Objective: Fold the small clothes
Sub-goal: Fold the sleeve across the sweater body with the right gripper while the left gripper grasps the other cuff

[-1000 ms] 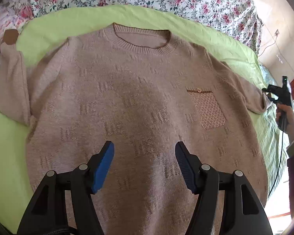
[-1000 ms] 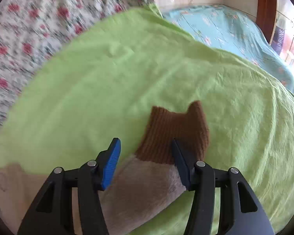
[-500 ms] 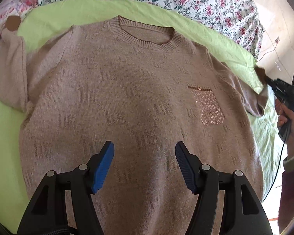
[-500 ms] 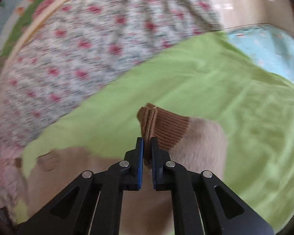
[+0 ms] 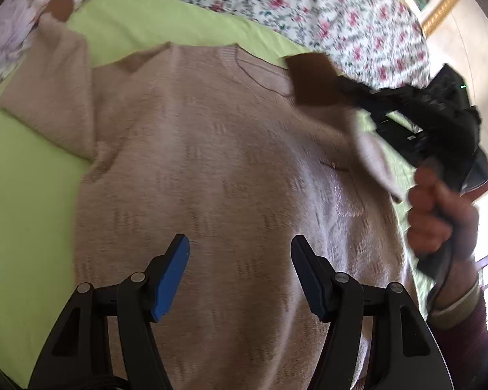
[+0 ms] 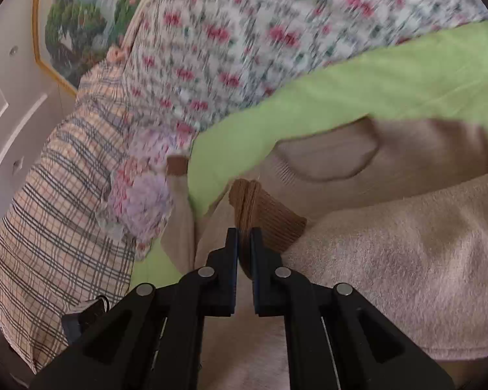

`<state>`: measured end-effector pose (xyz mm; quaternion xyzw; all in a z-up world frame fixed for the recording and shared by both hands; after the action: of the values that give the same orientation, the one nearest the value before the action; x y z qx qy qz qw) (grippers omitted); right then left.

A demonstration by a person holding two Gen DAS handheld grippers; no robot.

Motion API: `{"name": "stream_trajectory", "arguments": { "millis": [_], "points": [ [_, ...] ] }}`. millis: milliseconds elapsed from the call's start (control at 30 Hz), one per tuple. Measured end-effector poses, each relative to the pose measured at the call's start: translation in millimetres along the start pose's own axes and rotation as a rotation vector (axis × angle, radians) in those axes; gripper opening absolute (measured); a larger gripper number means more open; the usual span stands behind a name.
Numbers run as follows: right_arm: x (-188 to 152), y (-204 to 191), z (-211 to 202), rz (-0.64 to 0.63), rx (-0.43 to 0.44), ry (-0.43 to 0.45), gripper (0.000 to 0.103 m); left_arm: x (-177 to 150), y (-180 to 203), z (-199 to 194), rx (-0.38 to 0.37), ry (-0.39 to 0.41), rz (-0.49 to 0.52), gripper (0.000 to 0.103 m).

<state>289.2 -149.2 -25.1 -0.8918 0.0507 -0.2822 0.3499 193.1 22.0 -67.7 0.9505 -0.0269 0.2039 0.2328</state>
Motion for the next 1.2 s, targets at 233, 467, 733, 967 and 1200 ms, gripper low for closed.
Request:
{"name": "stream_trajectory", "arguments": {
  "millis": [233, 467, 733, 967, 1200],
  "points": [
    [-31.2, 0.7, 58.2, 0.056, 0.034, -0.172, 0.015, 21.0, -8.0, 7.9, -0.052, 0.011, -0.011, 0.066],
    [-37.1, 7.4, 1.8, 0.082, 0.02, -0.059, 0.038, 55.4, -2.1, 55.2, -0.132, -0.067, -0.046, 0.07],
    [-43.0, 38.4, -93.3, 0.145, -0.081, 0.143, 0.038, 89.2, 9.3, 98.5, -0.213, -0.075, -0.06, 0.007],
    [-38.4, 95.0, -165.1, 0.162, -0.302, 0.283, 0.039, 97.2, -12.7, 33.4, -0.047, 0.143, -0.044, 0.005],
    [-24.0, 153.6, -163.2, 0.243, -0.377, 0.2, 0.047, 84.6, -44.1, 26.2, -0.013, 0.143, -0.111, 0.005]
  ]
}}
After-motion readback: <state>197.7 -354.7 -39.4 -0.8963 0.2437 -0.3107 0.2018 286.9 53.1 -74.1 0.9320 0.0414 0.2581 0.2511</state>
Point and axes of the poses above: each gripper's, at about its wrist camera, not at the fingertips, and z roughly the way its jaws point, y to its right, x to its top, the point moved 6 cm from there along z, roughly the way its jaws point, and after that the axes turned 5 degrees about -y, right-handed, at the moved point
